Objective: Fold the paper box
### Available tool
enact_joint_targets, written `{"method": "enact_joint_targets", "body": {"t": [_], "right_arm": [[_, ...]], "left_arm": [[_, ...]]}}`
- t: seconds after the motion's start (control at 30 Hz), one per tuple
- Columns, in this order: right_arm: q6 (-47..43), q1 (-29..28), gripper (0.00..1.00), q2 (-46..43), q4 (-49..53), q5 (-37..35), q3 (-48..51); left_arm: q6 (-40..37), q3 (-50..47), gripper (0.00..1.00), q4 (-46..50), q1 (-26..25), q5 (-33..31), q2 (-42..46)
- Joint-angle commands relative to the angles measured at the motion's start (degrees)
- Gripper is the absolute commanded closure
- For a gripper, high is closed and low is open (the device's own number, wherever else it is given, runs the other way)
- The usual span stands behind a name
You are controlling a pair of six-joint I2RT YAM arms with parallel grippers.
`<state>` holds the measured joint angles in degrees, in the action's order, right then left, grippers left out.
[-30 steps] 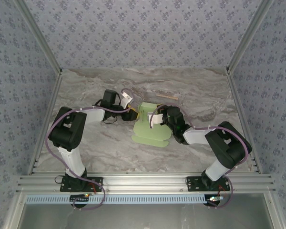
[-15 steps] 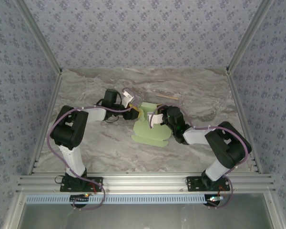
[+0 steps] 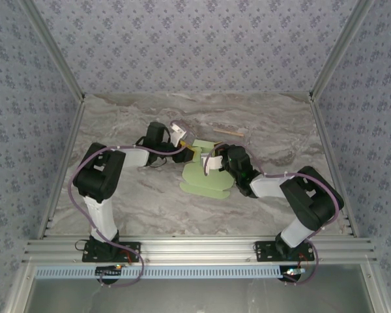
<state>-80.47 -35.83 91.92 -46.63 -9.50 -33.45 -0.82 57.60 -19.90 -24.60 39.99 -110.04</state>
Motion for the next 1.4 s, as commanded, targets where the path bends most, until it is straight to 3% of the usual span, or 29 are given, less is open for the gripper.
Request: {"method": "enact_joint_targets", "body": {"t": [0.0, 0.53, 0.8, 1.37], "right_arm": [[-1.13, -0.45, 1.00, 0.79, 0.94, 0.44, 0.82], [-4.43, -0.61, 1.00, 7.04, -6.74, -2.34, 3.06], [-4.13, -0.99, 1.00, 5.34, -4.45, -2.43, 2.14], [-3.82, -1.44, 1.00, 3.69, -2.15, -2.43, 1.12]], "left_arm": [[0.61, 0.84, 0.48, -3.14, -0.45, -1.38, -0.86], [0.56, -1.22, 0.49, -6.10, -0.85, -2.89, -1.05], [-0.18, -1.70, 0.53, -6.26, -1.72, -6.72, -0.97], [4.32, -3.13, 0.66, -9.84, -6.42, -27.21, -1.12]]}}
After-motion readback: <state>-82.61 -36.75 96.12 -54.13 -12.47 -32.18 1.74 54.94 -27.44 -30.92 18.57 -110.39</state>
